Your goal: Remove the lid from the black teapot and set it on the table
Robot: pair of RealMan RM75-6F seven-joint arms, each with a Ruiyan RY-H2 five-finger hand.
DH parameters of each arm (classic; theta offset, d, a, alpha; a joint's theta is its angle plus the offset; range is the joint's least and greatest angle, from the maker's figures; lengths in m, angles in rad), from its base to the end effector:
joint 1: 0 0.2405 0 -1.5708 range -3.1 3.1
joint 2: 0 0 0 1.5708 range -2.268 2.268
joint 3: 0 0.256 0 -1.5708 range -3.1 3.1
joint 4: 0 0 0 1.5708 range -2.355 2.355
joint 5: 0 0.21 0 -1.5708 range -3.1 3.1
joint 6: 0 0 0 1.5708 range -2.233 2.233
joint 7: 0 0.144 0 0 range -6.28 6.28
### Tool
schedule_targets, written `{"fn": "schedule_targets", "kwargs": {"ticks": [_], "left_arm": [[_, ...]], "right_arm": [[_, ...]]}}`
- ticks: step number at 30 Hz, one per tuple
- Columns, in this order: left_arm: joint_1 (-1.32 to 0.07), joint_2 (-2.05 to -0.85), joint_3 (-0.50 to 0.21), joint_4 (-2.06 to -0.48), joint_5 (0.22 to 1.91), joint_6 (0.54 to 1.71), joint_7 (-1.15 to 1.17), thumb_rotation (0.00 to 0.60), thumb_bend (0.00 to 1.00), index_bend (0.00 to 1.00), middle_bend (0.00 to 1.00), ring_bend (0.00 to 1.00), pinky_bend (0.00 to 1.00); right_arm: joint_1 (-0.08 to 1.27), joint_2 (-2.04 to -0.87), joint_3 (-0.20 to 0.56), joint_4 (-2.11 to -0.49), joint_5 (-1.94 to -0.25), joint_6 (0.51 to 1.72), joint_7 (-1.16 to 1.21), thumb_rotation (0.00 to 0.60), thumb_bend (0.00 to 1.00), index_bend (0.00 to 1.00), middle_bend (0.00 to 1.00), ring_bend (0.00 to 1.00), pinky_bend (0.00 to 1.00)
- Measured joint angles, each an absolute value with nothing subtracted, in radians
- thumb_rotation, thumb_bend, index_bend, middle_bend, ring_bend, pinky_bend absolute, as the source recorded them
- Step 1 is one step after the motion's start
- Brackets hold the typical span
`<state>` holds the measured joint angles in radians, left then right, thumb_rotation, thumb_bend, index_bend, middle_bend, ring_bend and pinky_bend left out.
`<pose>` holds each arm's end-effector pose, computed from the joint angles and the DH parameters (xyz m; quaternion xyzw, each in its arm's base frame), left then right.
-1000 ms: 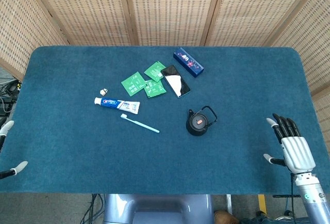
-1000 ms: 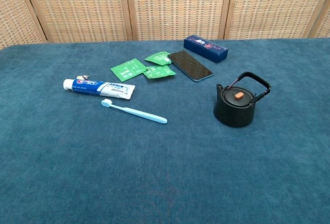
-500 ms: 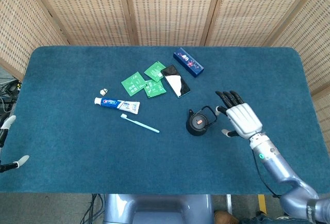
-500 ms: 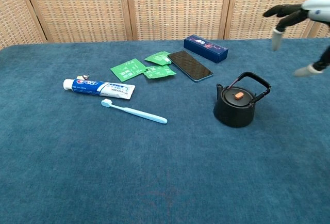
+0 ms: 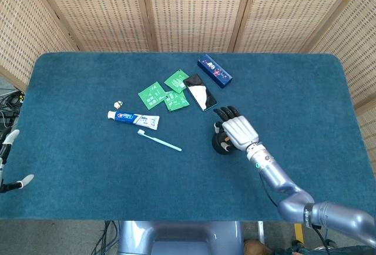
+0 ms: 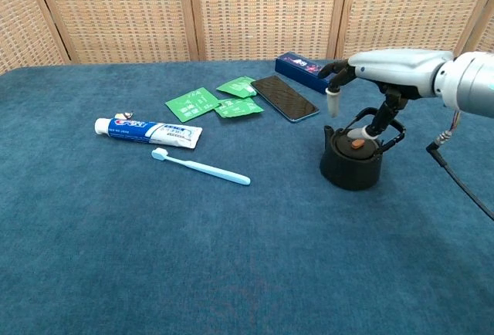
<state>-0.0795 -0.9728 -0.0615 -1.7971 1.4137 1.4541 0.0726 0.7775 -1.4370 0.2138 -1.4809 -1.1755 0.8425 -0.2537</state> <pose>-0.2964 0.1790 0.1890 -0.5815 -0.4036 -0.3587 0.6085 -0.1425 -0.3658 0.0133 0.7657 -0.3560 0.3639 0.3931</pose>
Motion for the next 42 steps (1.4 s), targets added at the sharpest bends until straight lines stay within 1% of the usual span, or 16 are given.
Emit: {"fn": "schedule_targets", "kwargs": {"ticks": [8,22,38,42], "left_arm": [[-0.081,-0.972,-0.062,-1.796,1.412,1.452,0.066,0.6,0.0,0.0,0.0,0.0,0.0],[-0.084,-0.974,-0.058,-1.797,1.415,1.449,0.073,0.6,0.0,0.0,0.0,0.0,0.0],[-0.089,-0.983,-0.056,-1.797,1.41,1.442,0.094,0.6,0.0,0.0,0.0,0.0,0.0],[-0.091,-0.984,-0.057,-1.797,1.406,1.439,0.097,0.6,0.0,0.0,0.0,0.0,0.0]], "right_arm": [[0.804,-1.495,0.198,-1.404,-1.127,0.838,-0.314,0.6,0.48,0.49,0.14,0.0,0.0],[0.802,-1.488,0.171,-1.378,-1.138,0.837,-0.305,0.6,0.5,0.5,0.14,0.0,0.0],[0.803,-1.525,0.14,-1.293,-1.188,0.837,-0.283,0.6,0.5,0.51,0.14,0.0,0.0],[0.803,-1.525,0.141,-1.286,-1.188,0.833,-0.275,0.6,0.53,0.53,0.15,0.0,0.0]]}}
